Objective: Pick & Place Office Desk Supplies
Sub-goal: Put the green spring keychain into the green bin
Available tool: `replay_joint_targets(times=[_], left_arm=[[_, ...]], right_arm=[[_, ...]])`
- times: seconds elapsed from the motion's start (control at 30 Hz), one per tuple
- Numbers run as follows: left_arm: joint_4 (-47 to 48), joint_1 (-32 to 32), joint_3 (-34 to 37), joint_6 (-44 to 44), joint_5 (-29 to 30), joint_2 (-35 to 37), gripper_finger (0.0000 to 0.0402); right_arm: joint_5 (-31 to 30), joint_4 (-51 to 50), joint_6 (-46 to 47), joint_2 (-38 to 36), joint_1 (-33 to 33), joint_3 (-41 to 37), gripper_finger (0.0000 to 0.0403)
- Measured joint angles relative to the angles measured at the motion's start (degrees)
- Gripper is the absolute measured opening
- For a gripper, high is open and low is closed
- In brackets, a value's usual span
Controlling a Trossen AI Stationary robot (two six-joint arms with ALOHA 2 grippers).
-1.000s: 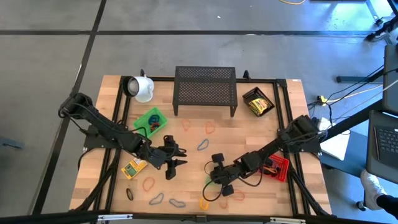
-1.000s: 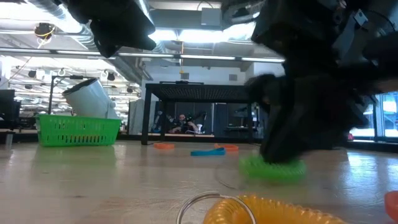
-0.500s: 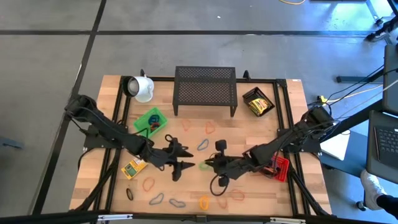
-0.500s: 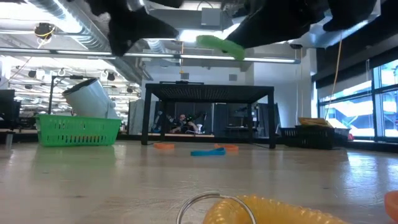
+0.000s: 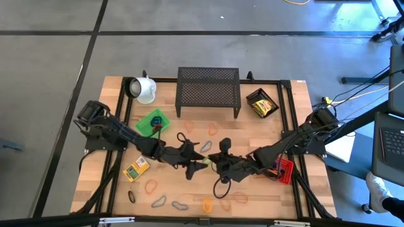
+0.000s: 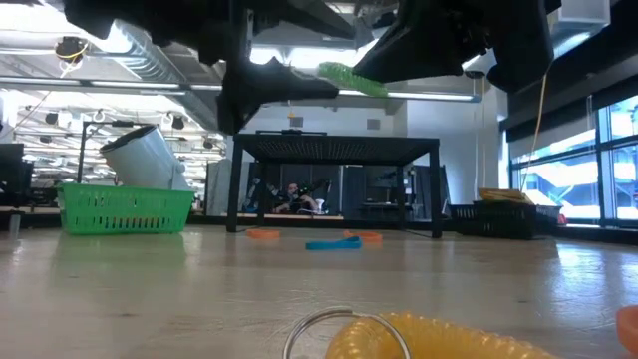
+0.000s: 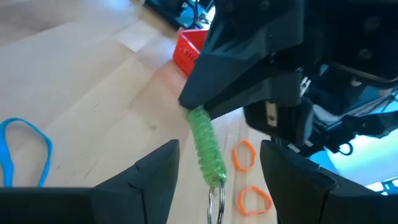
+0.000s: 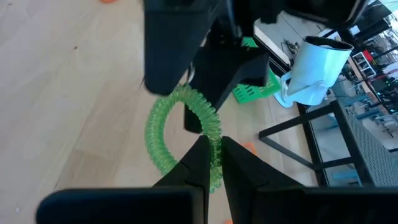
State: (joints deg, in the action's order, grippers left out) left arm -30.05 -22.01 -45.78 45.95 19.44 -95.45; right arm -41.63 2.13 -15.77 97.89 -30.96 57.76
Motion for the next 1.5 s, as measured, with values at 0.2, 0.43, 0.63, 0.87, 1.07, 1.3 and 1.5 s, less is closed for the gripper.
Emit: replay_joint_targets(times=[0.2, 0.43, 0.63, 0.87, 1.07, 1.3, 1.5], left_arm=[[-1.53, 0.16, 0.00, -1.54, 0.33, -0.49, 0.0175], [-1.51, -0.05, 0.00, -4.15, -1.06, -0.49, 0.0049], [-1.48, -0.05, 0.00, -4.26, -2.08, -0.49, 0.0018], [-0.92, 0.23, 0.00, -4.28, -1.40, -0.49, 0.0020], [8.16, 1.95, 0.01, -4.60, -1.20, 1.77, 0.0021], [28.37, 5.93, -0.02, -4.72, -0.15, 10.77, 0.0021], [49.93, 7.38, -0.02, -3.02, 7.04, 22.11, 0.0022]], right_arm=[[0.02, 0.00, 0.09, 0.00, 0.00, 0.02, 0.0031], [0.48, 0.03, 2.62, 0.00, 0.00, 0.07, 0.0033], [1.32, 0.02, 8.00, -0.02, 0.00, 0.07, 0.0063], [7.17, -2.64, 16.71, -2.44, -0.12, 0.09, 0.0138], [9.79, -9.72, 26.15, -9.43, -1.50, 0.13, 0.0198], [24.56, -14.86, 41.79, -15.77, -3.17, 0.13, 0.0221], [34.94, -15.64, 49.00, -15.82, -5.37, 0.15, 0.0217]])
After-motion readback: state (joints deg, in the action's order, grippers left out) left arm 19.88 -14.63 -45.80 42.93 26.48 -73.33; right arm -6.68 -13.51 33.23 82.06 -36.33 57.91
